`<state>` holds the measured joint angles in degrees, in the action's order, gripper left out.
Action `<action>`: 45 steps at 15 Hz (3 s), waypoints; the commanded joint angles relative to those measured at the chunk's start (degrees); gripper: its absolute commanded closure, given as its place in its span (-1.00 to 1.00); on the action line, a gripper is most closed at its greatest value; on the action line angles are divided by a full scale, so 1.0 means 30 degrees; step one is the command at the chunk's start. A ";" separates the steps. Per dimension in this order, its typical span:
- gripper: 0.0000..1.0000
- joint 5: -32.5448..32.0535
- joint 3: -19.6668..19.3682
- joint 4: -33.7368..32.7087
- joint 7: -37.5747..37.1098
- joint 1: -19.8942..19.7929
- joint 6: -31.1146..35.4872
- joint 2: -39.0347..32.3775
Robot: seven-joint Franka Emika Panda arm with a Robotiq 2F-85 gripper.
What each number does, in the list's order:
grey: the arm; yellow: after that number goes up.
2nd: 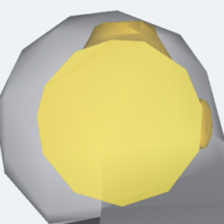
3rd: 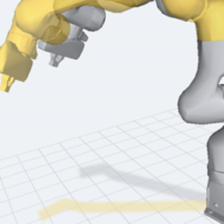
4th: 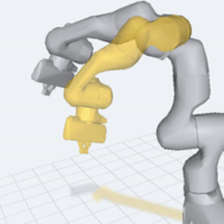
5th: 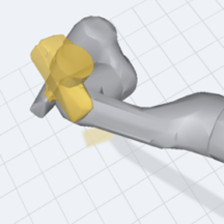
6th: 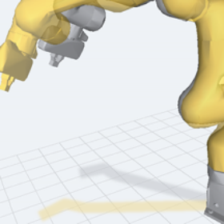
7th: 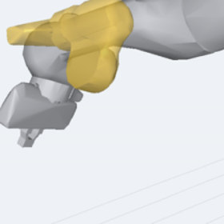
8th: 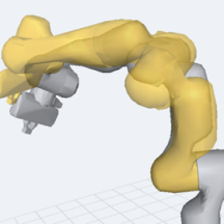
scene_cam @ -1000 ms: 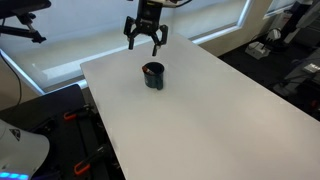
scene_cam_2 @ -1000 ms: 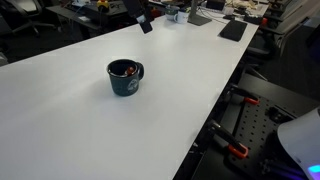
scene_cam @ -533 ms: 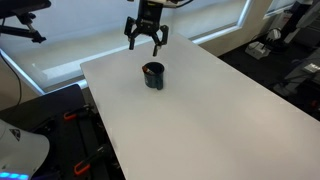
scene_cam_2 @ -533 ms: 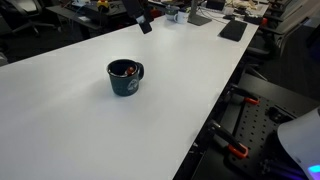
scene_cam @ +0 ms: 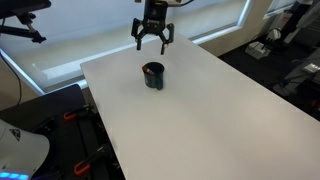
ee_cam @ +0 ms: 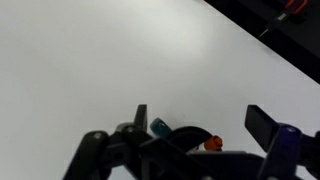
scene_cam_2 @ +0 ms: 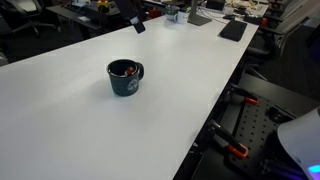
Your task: Remove the marker from the cup and put it on the table
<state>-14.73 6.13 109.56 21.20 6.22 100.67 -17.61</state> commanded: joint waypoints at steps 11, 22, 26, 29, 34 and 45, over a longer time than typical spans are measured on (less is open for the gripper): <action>-1.00 -0.0413 0.0990 -0.2360 0.0823 0.0616 0.0193 -0.2047; -1.00 0.0534 0.1560 -0.1421 0.1246 0.0641 0.0566 -0.2349; -1.00 0.0269 0.1381 -0.1863 0.0813 0.0821 0.0031 -0.2724; -1.00 0.0249 0.1385 -0.1853 0.0823 0.0829 0.0023 -0.2726; -1.00 0.0590 0.1503 -0.1569 0.0804 0.0823 0.0052 -0.2951; -1.00 0.0968 0.1468 -0.1416 0.0793 0.0788 0.0016 -0.3429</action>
<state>-12.05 10.47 105.33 23.65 8.71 100.89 -27.75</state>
